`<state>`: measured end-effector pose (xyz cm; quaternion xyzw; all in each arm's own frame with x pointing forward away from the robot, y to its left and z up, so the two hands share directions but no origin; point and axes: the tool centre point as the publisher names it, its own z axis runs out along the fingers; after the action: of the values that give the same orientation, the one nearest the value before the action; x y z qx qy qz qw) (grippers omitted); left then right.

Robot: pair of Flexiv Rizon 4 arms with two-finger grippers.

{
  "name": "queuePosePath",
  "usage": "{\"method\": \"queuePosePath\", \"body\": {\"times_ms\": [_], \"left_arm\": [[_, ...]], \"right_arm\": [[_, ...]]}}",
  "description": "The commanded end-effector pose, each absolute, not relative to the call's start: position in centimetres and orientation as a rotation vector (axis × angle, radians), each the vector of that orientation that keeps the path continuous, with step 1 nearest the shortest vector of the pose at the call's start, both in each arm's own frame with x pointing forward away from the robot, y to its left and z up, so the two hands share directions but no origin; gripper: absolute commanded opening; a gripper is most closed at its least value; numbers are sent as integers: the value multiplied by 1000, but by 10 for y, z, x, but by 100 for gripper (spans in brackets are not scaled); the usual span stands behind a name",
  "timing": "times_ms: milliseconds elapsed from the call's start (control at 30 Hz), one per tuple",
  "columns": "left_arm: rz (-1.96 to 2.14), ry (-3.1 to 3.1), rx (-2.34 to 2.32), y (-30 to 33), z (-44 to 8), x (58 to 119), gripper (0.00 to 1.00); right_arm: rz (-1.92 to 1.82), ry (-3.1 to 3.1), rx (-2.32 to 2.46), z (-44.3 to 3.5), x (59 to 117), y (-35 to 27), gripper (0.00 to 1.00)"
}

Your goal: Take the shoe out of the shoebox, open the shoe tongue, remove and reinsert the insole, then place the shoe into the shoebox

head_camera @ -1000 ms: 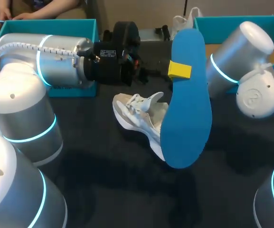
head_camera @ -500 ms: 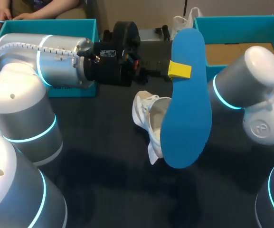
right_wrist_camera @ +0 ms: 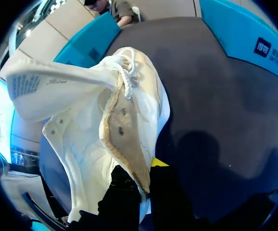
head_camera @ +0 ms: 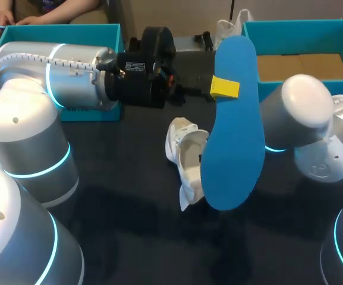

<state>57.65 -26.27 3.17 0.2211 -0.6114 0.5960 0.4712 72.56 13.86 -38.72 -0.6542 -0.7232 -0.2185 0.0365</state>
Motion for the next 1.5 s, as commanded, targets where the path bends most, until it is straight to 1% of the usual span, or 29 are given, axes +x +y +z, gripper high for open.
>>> {"method": "queuePosePath", "body": {"times_ms": [33, 300, 333, 367, 400, 433, 500, 533, 567, 633, 700, 733, 800, 833, 867, 900, 933, 1300, 1367, 1500], "left_arm": [[1459, -1499, 544, -263, 31, 575, 0], [1459, -1499, 544, -263, 31, 575, 0], [1459, -1499, 544, -263, 31, 575, 0], [1459, -1499, 544, -263, 31, 575, 0], [1459, -1499, 544, -263, 31, 575, 0], [1459, -1499, 544, -263, 31, 575, 0], [1459, -1499, 544, -263, 31, 575, 0], [1459, -1499, 544, -263, 31, 575, 0], [1459, -1499, 544, -263, 31, 575, 0], [1459, -1499, 544, -263, 31, 575, 0], [1459, -1499, 544, -263, 31, 575, 0], [1459, -1499, 544, -263, 31, 575, 0], [1459, -1499, 544, -263, 31, 575, 0], [1459, -1499, 544, -263, 31, 575, 0], [1459, -1499, 544, -263, 31, 575, 0], [1459, -1499, 544, -263, 31, 575, 0], [1459, -1499, 544, -263, 31, 575, 0], [1459, -1499, 544, -263, 31, 575, 0], [1459, -1499, 544, -263, 31, 575, 0], [1459, -1499, 544, -263, 31, 575, 0]], "right_arm": [[-670, -2195, -2008, -401, 728, 142, 0], [-649, -2162, -2028, -411, 726, 138, 0], [-652, -2156, -2032, -411, 726, 138, 5], [-653, -2155, -2030, -411, 726, 138, 24], [-653, -2150, -2032, -411, 726, 138, 35], [-668, -2134, -2032, -411, 726, 137, 43], [-681, -2126, -2032, -408, 724, 137, 62], [-683, -2122, -2029, -405, 723, 138, 61], [-696, -2110, -2021, -402, 722, 138, 62], [-699, -2096, -2010, -395, 720, 139, 71], [-705, -2076, -1990, -385, 716, 138, 89], [-709, -2066, -1985, -382, 715, 137, 89], [-727, -2028, -1966, -372, 712, 135, 86], [-757, -2014, -1949, -368, 711, 134, 88], [-763, -1996, -1931, -364, 710, 133, 92], [-815, -1972, -1912, -358, 708, 132, 98], [-822, -1968, -1881, -354, 707, 131, 100], [-906, -1967, -1663, -316, 708, 130, 100], [-1013, -1926, -1606, -309, 708, 131, 100], [-1104, -1898, -1508, -298, 709, 137, 100]]}}
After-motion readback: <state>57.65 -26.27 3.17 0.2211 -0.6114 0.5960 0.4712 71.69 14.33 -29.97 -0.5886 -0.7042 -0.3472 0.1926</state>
